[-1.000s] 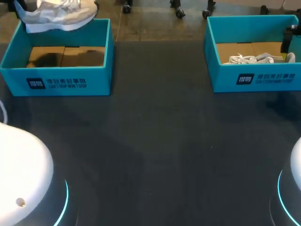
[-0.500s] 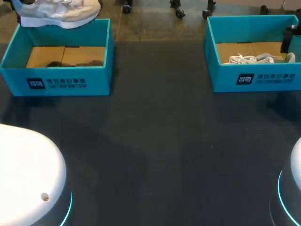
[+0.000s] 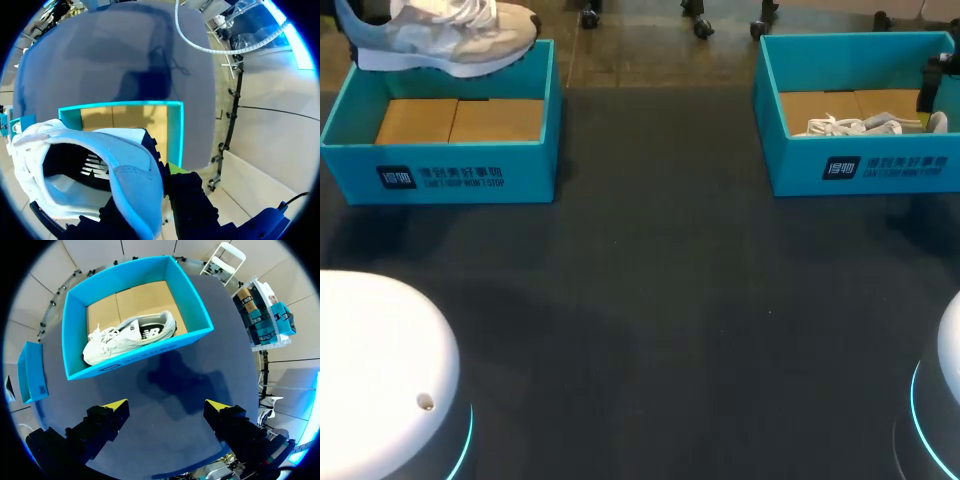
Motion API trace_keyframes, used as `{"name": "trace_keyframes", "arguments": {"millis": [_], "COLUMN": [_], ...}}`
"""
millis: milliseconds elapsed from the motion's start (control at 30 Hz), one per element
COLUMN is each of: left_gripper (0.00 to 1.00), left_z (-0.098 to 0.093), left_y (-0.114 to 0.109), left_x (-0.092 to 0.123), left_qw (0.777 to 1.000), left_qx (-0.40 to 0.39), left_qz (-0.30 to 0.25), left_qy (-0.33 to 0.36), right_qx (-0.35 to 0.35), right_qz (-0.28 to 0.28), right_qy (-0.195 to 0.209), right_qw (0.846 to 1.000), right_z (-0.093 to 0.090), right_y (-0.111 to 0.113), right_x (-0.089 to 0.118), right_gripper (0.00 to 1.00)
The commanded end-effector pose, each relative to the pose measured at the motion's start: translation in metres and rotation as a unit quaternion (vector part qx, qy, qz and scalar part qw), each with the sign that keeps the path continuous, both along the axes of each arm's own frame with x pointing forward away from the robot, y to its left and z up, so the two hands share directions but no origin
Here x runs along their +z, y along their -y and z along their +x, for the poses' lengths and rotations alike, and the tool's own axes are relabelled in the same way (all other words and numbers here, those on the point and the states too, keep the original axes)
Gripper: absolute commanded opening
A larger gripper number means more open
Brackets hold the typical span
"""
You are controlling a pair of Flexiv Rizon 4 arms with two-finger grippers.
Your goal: Take the shoe out of the shoebox, open the shoe tongue, remove and reinsert the insole, then place the shoe into the shoebox
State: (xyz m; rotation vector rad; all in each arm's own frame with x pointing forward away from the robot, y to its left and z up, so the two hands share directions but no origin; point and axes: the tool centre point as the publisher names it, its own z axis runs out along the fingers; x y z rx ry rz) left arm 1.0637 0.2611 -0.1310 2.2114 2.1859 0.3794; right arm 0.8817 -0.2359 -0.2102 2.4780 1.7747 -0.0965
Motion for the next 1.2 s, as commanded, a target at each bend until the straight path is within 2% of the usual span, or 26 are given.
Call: {"name": "trace_keyframes", "arguments": {"millis": [33,100,133,300,367,533,833,1200], "left_gripper": [0.00,0.00,0.00,0.00,0.00,0.00,0.00,0.00], "left_z": [-0.026,-0.041,-0.057,-0.092,-0.116,-0.151,-0.199,-0.251], "left_y": [0.007,0.011,0.011,0.013,0.014,0.025,0.072,0.115], "left_x": [-0.004,-0.001,0.005,0.029,0.041,0.044,0.023,0.001], "left_qw": [0.995,0.995,0.995,0.995,0.992,0.991,0.991,0.990], "left_qx": [-0.020,-0.020,-0.023,-0.039,-0.055,-0.072,-0.094,-0.118], "left_qz": [-0.002,-0.008,-0.019,-0.035,-0.042,-0.056,-0.071,-0.077], "left_qy": [0.101,0.101,0.092,0.088,0.102,0.094,0.056,0.028], "right_qx": [0.000,0.000,0.000,0.000,0.000,0.000,0.000,0.000], "right_qz": [0.000,0.000,0.000,0.000,0.000,0.000,0.000,0.000], "right_qy": [0.001,0.001,0.001,0.001,0.001,0.001,0.001,0.001], "right_qw": [1.000,1.000,1.000,1.000,1.000,1.000,1.000,1.000], "right_z": [0.000,0.000,0.000,0.000,0.000,0.000,0.000,0.000], "right_y": [0.000,0.000,0.000,0.000,0.000,0.000,0.000,0.000], "right_x": [0.000,0.000,0.000,0.000,0.000,0.000,0.000,0.000], "right_gripper": [1.00,1.00,1.00,1.00,1.00,1.00,1.00,1.00]}}
